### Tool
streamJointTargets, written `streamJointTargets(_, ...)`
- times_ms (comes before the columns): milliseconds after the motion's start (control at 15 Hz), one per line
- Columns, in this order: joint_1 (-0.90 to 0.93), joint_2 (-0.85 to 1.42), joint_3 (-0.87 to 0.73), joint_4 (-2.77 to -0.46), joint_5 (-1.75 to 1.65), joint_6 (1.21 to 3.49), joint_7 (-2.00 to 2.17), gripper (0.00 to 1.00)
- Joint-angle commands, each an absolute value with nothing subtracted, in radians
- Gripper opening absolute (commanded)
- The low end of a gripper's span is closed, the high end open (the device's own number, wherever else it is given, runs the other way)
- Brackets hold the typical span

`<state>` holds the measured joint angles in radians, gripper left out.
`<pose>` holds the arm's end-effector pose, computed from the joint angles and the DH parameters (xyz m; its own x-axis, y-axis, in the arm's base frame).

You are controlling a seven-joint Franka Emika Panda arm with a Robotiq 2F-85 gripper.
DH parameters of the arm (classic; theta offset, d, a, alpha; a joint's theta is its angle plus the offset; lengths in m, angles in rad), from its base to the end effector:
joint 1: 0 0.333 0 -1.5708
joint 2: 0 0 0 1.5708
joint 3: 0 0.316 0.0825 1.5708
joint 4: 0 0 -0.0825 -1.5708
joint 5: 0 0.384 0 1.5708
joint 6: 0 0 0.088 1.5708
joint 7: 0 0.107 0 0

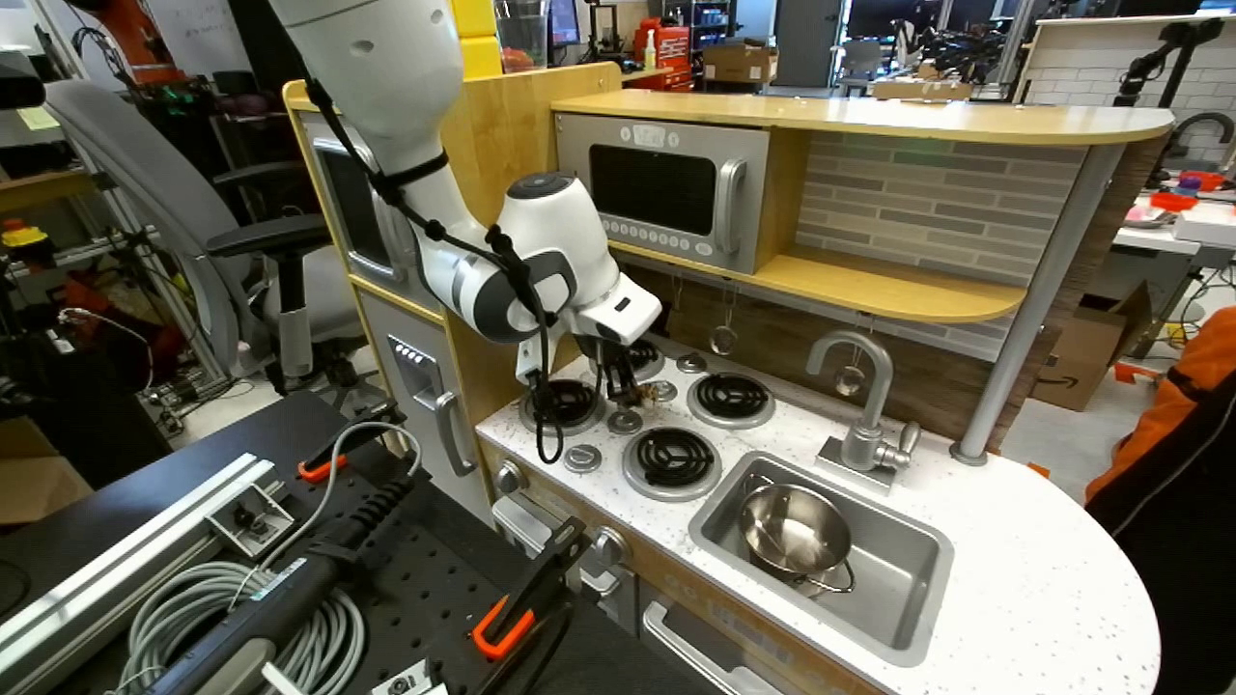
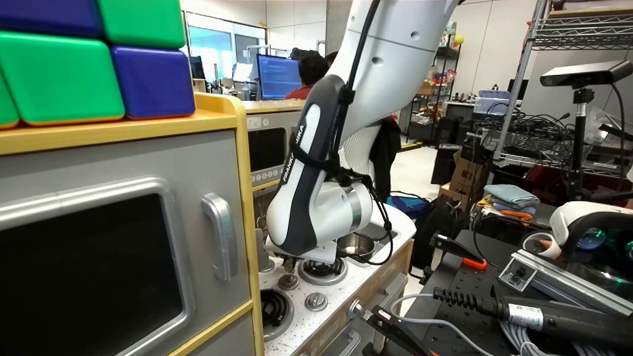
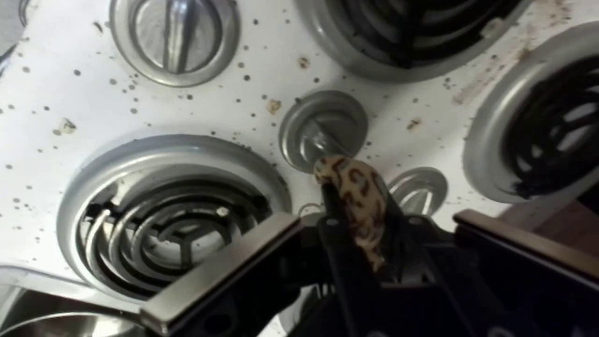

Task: Pick up the object from the stove and put in the pot that is in the sink

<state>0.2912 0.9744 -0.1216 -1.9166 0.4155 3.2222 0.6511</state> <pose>0.5949 0.0626 0.0236 0.6262 -0.7315 0.2697 -0.7006 -0.6797 -0.2169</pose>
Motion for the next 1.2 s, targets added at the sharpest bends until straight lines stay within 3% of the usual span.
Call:
streamJointTargets(0,0.217,0.768,-0.018,-2.147,0.408,3.375,0.545,0.0)
streamJointTargets(333,0.001,0.597,0.133,-2.402,0.404,3.493,0.503,0.03)
streamJointTargets(533,-0.072,0.527,0.089,-2.469,0.434,3.455,0.522,0.03)
streamJointTargets(867,-0.25,0.52,0.032,-2.462,0.41,3.445,0.534,0.03)
streamJointTargets(1133,-0.282,0.589,-0.033,-2.335,0.459,3.347,0.546,0.03)
